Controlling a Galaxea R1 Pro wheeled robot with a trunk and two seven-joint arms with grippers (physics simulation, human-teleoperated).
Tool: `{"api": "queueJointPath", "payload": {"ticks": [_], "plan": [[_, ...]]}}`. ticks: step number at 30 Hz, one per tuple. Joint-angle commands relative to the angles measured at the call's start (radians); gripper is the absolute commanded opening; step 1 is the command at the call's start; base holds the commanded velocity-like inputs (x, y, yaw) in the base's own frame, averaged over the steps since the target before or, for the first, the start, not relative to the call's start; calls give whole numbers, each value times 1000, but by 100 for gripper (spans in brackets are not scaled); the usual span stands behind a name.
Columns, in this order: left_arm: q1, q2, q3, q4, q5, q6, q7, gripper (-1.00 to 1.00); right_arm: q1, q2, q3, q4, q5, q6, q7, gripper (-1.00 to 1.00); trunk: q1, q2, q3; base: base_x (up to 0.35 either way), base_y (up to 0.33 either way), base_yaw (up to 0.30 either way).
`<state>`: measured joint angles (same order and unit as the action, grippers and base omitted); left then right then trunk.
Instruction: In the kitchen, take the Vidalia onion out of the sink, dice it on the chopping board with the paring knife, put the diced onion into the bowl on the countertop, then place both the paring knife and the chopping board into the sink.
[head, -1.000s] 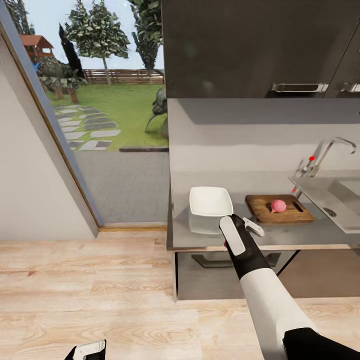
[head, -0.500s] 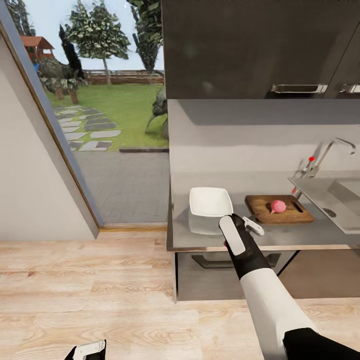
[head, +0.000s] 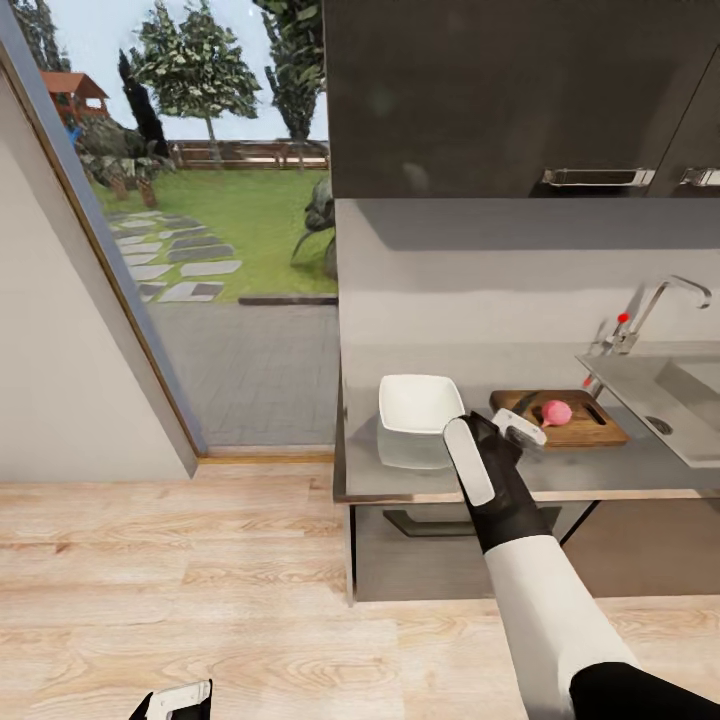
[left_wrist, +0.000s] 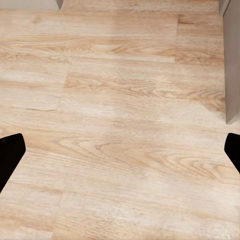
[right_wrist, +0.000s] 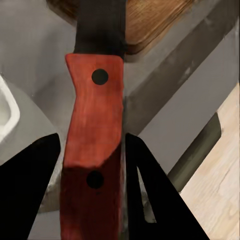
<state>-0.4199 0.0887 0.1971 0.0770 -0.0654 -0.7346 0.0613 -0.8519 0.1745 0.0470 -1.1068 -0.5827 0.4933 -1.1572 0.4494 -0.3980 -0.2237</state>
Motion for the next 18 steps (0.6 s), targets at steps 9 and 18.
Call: {"api": "queueJointPath", "payload": {"ticks": [9, 18], "plan": [[-2, 0, 2, 4, -7, -6, 6, 100, -1, -17, -2, -163, 62, 186, -7, -100, 1, -2, -2, 0, 0, 0], [-2, 0, 2, 4, -7, -6, 7, 100, -1, -148, 0, -271, 67, 355, -2, -100, 1, -2, -2, 0, 0, 0]]}}
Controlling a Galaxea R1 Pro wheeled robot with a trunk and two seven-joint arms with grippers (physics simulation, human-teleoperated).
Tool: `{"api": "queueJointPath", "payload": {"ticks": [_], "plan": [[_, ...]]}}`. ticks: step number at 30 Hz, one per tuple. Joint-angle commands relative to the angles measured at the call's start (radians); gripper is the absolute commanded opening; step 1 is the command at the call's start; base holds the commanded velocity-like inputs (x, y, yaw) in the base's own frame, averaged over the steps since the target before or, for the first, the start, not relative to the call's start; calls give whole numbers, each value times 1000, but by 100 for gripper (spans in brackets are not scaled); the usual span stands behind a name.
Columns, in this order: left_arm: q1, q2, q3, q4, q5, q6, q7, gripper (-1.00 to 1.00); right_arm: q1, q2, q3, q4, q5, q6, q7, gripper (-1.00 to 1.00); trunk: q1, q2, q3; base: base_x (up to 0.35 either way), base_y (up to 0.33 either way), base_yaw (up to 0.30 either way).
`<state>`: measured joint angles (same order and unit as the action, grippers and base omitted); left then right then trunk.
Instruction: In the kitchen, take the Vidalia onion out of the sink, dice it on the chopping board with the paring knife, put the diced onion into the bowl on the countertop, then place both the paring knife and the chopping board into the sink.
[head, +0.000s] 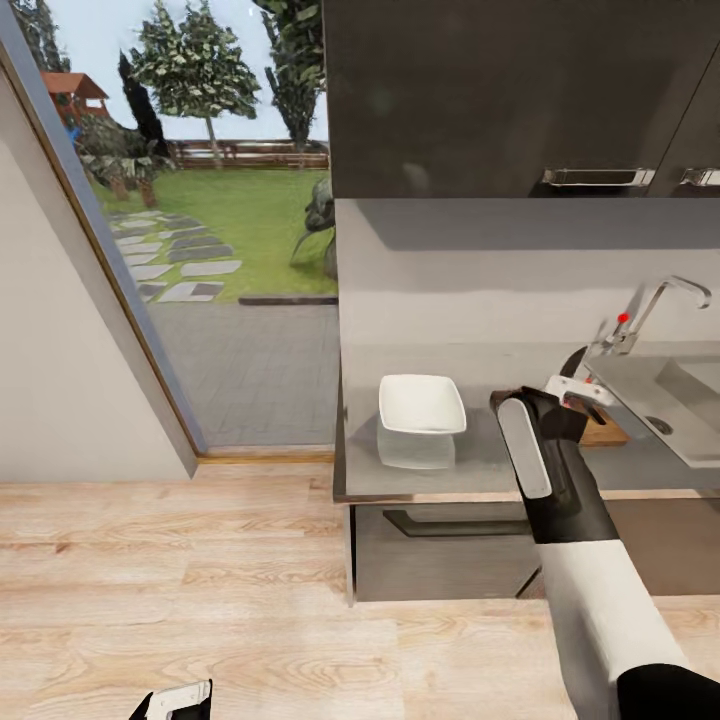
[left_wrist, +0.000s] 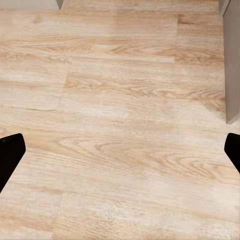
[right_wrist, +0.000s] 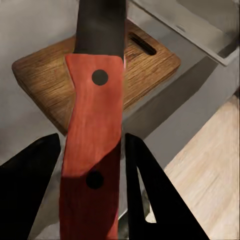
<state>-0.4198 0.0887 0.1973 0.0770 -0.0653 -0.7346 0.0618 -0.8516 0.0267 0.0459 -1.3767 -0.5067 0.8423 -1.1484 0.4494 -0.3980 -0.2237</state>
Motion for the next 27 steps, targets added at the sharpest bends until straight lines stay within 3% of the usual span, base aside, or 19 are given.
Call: {"api": "queueJointPath", "payload": {"ticks": [1, 6, 11, 17, 19, 23, 25, 27], "plan": [[-2, 0, 2, 4, -7, -6, 6, 100, -1, -20, 2, -26, -9, 37, -10, -100, 1, -2, -2, 0, 0, 0], [-2, 0, 2, 4, -7, -6, 6, 100, -1, -96, 46, -87, -8, 123, -7, -100, 1, -2, -2, 0, 0, 0], [-2, 0, 1, 4, -8, -6, 6, 100, -1, -188, 156, -96, -7, 137, -4, -100, 1, -2, -2, 0, 0, 0], [-2, -1, 1, 4, -8, -6, 6, 100, -3, -238, 279, -100, 13, 143, -4, -100, 1, -2, -2, 0, 0, 0], [-2, -1, 1, 4, -8, -6, 6, 100, -4, -256, 321, -100, 59, 143, -4, -100, 1, -2, -2, 0, 0, 0], [-2, -1, 1, 4, -7, -6, 6, 100, -4, -286, 425, -99, 197, 144, 14, -100, 1, -2, -2, 0, 0, 0], [-2, -1, 2, 4, -7, -5, 6, 100, -5, -297, 492, -99, 291, 144, 70, -100, 1, -2, -2, 0, 0, 0], [-2, -1, 2, 4, -7, -5, 6, 100, -5, -305, 519, -99, 367, 144, 127, -100, 1, -2, -2, 0, 0, 0]]}}
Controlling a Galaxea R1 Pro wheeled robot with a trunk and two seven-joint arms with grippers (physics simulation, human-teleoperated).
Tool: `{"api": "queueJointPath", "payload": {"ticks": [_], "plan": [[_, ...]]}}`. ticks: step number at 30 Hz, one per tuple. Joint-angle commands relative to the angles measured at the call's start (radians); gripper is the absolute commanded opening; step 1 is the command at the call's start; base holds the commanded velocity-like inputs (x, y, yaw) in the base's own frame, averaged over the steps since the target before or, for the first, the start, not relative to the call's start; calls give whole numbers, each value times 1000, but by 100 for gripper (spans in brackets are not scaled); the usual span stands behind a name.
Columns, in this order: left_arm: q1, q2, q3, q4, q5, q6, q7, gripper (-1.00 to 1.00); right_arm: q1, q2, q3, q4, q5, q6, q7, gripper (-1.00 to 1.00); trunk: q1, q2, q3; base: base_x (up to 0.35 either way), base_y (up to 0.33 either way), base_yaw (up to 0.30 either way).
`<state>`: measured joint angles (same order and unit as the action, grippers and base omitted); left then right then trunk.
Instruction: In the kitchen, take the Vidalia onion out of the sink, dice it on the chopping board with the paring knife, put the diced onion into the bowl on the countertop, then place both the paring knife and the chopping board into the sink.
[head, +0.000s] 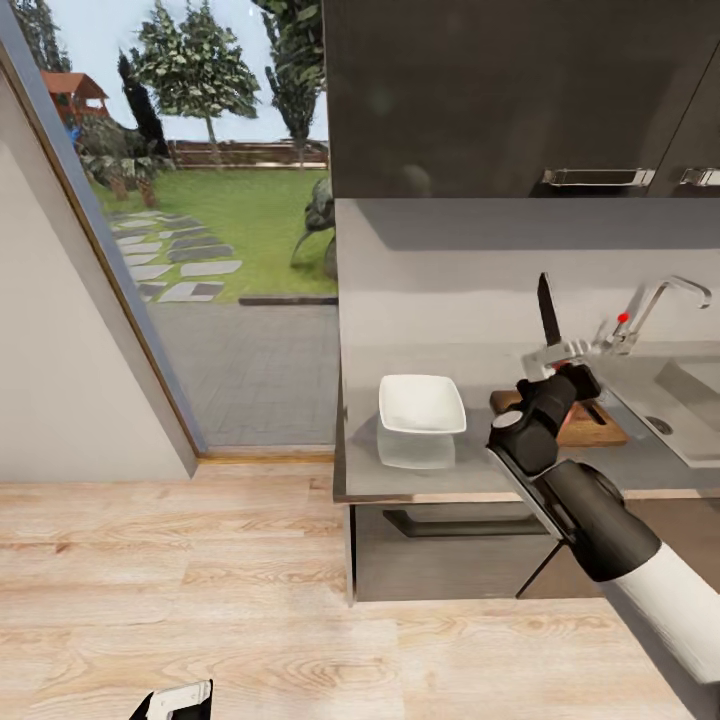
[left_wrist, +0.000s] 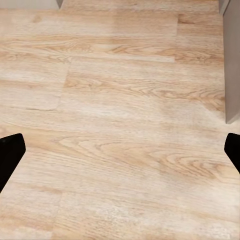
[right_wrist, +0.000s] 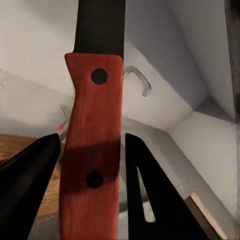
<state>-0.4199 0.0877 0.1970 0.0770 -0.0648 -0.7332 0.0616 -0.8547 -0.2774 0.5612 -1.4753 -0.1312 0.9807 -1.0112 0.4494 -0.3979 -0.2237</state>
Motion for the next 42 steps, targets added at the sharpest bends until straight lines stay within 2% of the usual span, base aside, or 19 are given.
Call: {"api": "queueJointPath", "payload": {"ticks": [1, 2, 4, 5, 6, 7, 8, 9, 11, 12, 13, 14, 18, 21, 22, 26, 30, 37, 42], "plan": [[-2, 1, 2, 4, -7, -6, 7, 100, -2, -5, 14, 0, 47, 6, 32, -100, 1, -2, -2, 0, 0, 0], [-2, 1, 2, 4, -7, -6, 7, 100, -2, -6, 18, 0, 76, 6, 54, -100, 1, -2, -2, 0, 0, 0], [-2, 1, 2, 4, -7, -2, 7, 100, -2, -9, 26, 0, 191, 5, 156, -100, 1, -2, -2, 0, 0, 0], [-2, 1, 2, 4, -7, 0, 7, 100, -2, -10, 28, 0, 219, 5, 186, -100, 1, -2, -2, 0, 0, 0], [-2, 1, 2, 4, -7, 6, 7, 100, -2, -11, 29, 0, 276, 4, 249, -100, 1, -2, -2, 0, 0, 0], [-2, 1, 2, 4, -7, 8, 7, 100, -2, -11, 30, 0, 306, 4, 283, -100, 1, -2, -2, 0, 0, 0], [-2, 1, 2, 4, -7, 13, 7, 100, -2, -12, 31, 0, 371, 4, 352, -100, 1, -2, -2, 0, 0, 0], [-2, 1, 2, 4, -7, 15, 7, 100, -2, -13, 31, 0, 407, 4, 387, -100, 1, -2, -2, 0, 0, 0], [-2, 1, 2, 4, -7, 20, 7, 100, -2, -14, 31, 0, 558, 3, 534, -100, 1, -2, -2, 0, 0, 0], [-2, 2, 2, 4, -7, 20, 7, 100, -2, -14, 31, 0, 598, 2, 575, -100, 1, -2, -2, 0, 0, 0], [-2, 2, 2, 4, -7, 21, 7, 100, -2, -15, 31, -1, 676, 2, 660, -100, 1, -2, -2, 0, 0, 0], [-2, 3, 2, 4, -7, 22, 7, 100, -2, -15, 31, -1, 715, 2, 704, -100, 1, -2, -2, 0, 0, 0], [-2, 12, 2, 4, -7, 23, 7, 100, -2, -20, 27, -3, 1014, 0, 1033, -100, 1, -2, -2, 0, 0, 0], [-2, 14, 2, 4, -7, 23, 7, 100, -1, -30, 7, -4, 1127, -2, 1172, -100, 1, -2, -2, 0, 0, 0], [-2, 14, 2, 4, -7, 23, 7, 100, -2, -35, -5, -4, 1148, -3, 1209, -100, 1, -2, -2, 0, 0, 0], [-2, 14, 2, 6, -7, 24, 7, 100, -1, -51, -46, -6, 1177, -8, 1274, -100, 1, -2, -2, 0, 0, 0], [-2, 14, 2, 6, -7, 36, 7, 100, -1, -55, -59, -6, 1182, -24, 1288, -100, 1, -2, -2, 0, -13, 0], [-2, 12, 2, 6, -7, 118, 5, 100, -1, -57, -64, -5, 1183, -32, 1293, -100, 1, -2, -2, 0, -206, 0], [-2, 10, 1, 6, -7, 130, 4, 100, -1, -56, -64, -5, 1183, -32, 1292, -100, 1, -2, -2, 0, -306, 0]]}}
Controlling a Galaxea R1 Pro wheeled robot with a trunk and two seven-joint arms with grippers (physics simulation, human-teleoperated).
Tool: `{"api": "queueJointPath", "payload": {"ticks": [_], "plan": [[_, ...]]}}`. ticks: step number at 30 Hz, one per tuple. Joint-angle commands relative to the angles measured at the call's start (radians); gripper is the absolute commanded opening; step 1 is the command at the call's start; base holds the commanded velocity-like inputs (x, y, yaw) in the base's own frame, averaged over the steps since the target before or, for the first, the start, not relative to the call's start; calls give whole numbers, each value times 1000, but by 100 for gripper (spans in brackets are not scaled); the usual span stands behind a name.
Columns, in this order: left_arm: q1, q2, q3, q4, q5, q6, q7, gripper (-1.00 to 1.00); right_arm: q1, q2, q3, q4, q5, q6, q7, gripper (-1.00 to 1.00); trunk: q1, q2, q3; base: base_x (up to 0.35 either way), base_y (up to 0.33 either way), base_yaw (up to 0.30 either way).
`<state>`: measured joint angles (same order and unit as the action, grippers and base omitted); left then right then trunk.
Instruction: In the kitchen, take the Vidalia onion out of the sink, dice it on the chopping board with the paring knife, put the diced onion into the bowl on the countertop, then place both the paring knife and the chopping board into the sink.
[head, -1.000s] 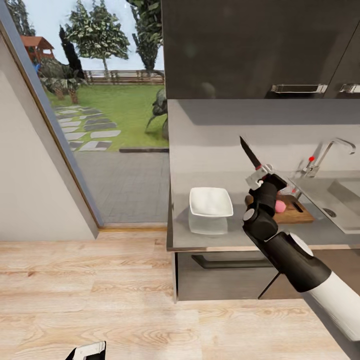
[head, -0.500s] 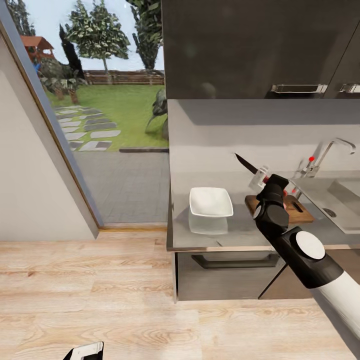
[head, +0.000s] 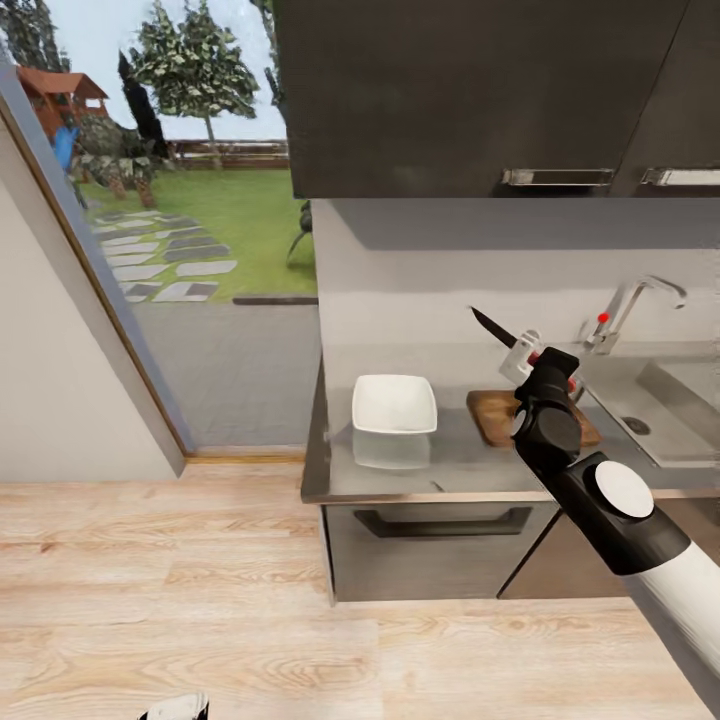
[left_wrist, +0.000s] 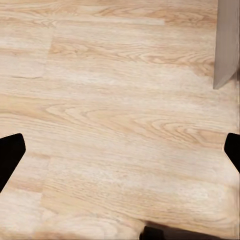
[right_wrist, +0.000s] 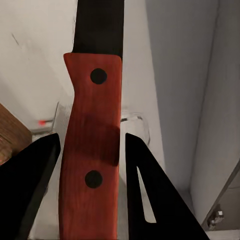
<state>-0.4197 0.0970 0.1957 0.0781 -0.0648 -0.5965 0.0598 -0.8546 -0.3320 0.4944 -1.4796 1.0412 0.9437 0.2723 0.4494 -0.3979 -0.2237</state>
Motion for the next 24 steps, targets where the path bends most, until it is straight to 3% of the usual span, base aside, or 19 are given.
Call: {"api": "queueJointPath", "payload": {"ticks": [1, 24], "plan": [[-2, -1, 2, 5, -7, -6, 6, 100, -1, -1, 3, -1, 12, 5, 9, -100, 1, -2, -2, 0, -314, 0], [-2, -16, 2, 6, -7, 43, 8, 100, -1, 7, 8, 0, 18, 9, 0, -100, 1, -2, -2, 0, -307, 0]]}}
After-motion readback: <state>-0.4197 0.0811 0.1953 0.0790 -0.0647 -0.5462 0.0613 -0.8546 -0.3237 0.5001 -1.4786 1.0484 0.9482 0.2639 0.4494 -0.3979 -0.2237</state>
